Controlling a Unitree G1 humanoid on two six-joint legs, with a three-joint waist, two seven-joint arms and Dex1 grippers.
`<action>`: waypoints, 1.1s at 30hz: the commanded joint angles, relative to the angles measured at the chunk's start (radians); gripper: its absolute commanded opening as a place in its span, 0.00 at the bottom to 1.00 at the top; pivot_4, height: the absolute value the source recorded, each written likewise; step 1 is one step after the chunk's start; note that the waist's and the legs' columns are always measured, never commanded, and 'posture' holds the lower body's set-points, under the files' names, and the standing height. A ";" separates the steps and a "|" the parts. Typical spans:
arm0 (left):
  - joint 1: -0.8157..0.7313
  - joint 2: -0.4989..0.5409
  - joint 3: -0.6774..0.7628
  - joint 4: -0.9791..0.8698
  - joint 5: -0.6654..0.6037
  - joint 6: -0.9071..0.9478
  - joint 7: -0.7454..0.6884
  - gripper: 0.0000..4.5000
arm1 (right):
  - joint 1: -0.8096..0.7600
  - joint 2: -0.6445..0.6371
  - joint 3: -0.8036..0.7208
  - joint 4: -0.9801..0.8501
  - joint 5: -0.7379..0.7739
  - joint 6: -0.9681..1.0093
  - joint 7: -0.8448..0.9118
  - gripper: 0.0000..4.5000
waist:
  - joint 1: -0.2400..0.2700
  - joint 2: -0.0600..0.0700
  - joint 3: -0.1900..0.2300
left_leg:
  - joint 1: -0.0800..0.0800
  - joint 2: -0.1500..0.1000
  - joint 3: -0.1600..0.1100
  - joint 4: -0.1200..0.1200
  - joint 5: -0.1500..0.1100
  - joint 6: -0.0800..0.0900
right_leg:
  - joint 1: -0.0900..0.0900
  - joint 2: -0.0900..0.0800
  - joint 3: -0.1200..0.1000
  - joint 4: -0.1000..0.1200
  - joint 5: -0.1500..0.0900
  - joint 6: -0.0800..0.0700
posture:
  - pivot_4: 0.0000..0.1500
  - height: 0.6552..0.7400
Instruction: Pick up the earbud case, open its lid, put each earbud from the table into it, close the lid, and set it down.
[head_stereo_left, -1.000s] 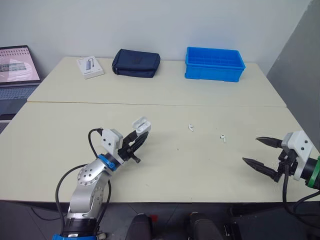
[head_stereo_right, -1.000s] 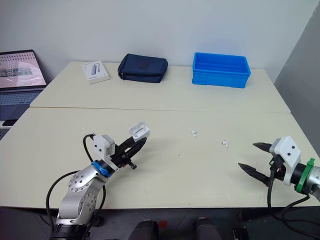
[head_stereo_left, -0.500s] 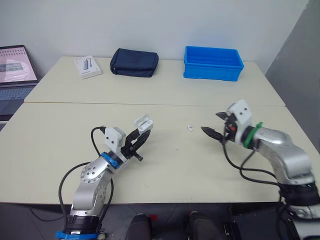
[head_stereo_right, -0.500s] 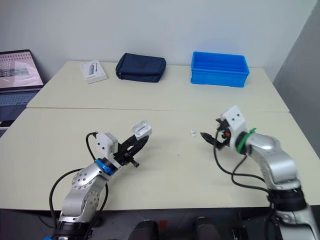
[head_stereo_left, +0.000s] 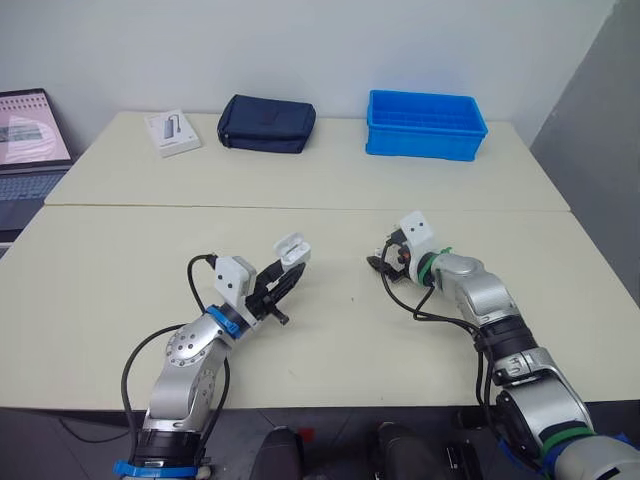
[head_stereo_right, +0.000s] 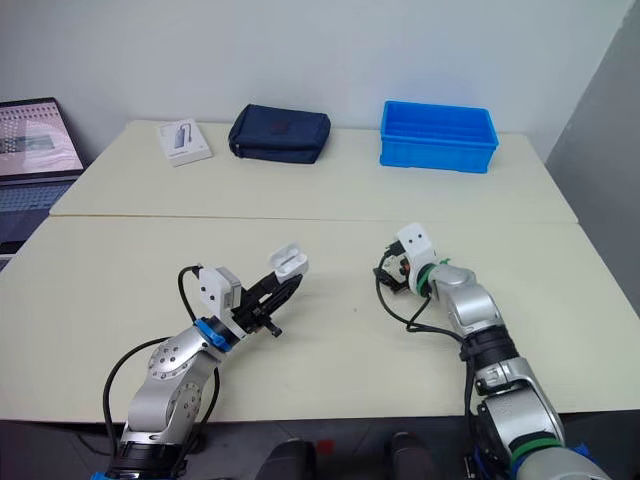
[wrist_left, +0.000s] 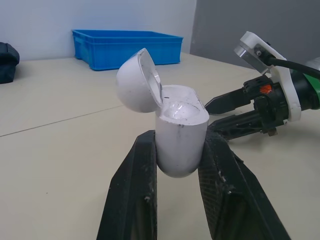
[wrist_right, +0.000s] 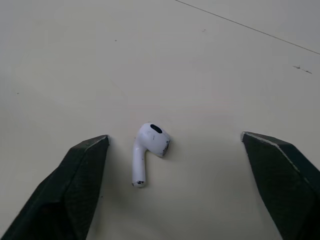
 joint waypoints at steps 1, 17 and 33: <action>0.004 -0.001 -0.003 -0.029 0.005 -0.029 -0.003 0.16 | 0.005 0.003 0.004 -0.004 -0.022 -0.015 0.001 0.71 | 0.000 0.000 0.000 | 0.000 0.000 0.000 0.000 0.000 0.000 | 0.000 0.000 0.000 0.000 0.000 0.000 | 1.00 1.00; 0.032 0.003 -0.004 -0.058 0.007 -0.012 -0.011 0.16 | 0.137 -0.198 0.100 -0.393 0.047 0.029 0.364 0.09 | 0.004 0.000 0.000 | -0.001 0.000 0.000 -0.001 0.000 0.000 | 0.000 0.000 0.000 -0.003 0.000 0.001 | 1.00 1.00; 0.131 0.013 -0.026 -0.217 -0.004 0.062 0.009 0.16 | 0.343 -0.769 0.126 -0.383 -0.007 -0.498 0.984 0.09 | -0.002 0.001 0.001 | 0.003 0.000 0.002 0.001 0.000 0.000 | 0.002 -0.001 0.001 -0.003 -0.003 -0.006 | 1.00 1.00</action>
